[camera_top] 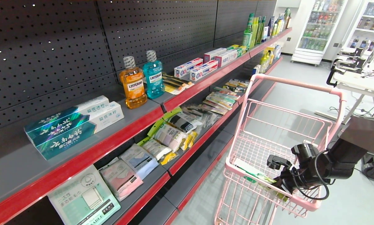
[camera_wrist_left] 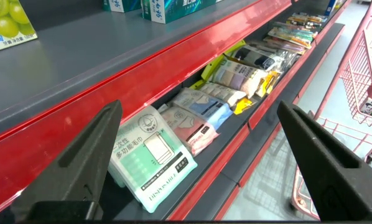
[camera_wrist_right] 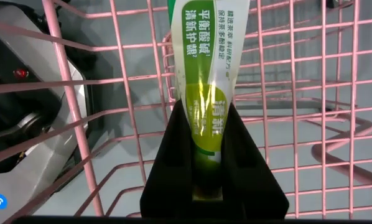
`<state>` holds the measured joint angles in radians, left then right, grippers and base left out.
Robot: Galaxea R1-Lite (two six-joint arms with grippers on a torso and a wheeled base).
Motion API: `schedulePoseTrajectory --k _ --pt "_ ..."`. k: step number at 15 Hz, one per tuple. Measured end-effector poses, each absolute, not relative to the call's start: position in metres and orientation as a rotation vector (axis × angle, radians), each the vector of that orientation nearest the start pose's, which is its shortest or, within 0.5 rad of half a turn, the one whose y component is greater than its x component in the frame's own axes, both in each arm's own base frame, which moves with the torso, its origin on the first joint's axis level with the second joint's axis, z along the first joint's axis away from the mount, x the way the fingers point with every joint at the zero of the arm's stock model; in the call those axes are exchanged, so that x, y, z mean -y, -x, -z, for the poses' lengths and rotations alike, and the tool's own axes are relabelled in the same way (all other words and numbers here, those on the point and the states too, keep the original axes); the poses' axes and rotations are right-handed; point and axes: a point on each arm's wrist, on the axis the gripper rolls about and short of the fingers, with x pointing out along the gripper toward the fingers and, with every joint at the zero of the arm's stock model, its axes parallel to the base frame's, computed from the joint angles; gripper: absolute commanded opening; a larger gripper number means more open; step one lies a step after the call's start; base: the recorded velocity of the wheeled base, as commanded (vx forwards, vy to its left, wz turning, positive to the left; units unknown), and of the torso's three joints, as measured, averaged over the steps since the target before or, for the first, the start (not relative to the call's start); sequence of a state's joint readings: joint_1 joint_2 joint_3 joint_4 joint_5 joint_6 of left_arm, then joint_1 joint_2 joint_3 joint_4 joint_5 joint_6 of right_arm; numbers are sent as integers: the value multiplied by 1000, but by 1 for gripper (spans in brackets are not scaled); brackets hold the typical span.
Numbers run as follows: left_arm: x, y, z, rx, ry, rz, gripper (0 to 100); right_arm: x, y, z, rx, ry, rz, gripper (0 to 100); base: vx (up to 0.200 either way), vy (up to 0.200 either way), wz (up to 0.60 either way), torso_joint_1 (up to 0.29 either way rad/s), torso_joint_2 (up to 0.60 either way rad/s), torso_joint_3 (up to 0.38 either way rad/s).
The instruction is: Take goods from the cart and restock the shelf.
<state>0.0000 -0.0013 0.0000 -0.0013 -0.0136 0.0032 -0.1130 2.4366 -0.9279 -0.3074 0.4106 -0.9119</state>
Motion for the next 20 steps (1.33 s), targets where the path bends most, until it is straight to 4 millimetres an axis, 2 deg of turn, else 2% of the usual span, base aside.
schedulePoseTrajectory --k 4,11,16,18,20 --pt "0 23 -76 3 -3 14 100 35 -346 64 -954 455 -720 0 0 0 0 0 0 0" --pt "0 23 -76 3 -3 14 100 68 -365 12 -842 405 -508 0 0 0 0 0 0 0" --pt "0 23 -76 3 -3 14 100 72 -372 -39 -748 328 -362 0 0 0 0 0 0 0" --pt "0 23 -76 2 -3 14 100 63 -376 -71 -688 282 -277 0 0 0 0 0 0 0" --pt "0 23 -76 3 -3 14 100 46 -374 -103 -618 269 -242 0 0 0 0 0 0 0"
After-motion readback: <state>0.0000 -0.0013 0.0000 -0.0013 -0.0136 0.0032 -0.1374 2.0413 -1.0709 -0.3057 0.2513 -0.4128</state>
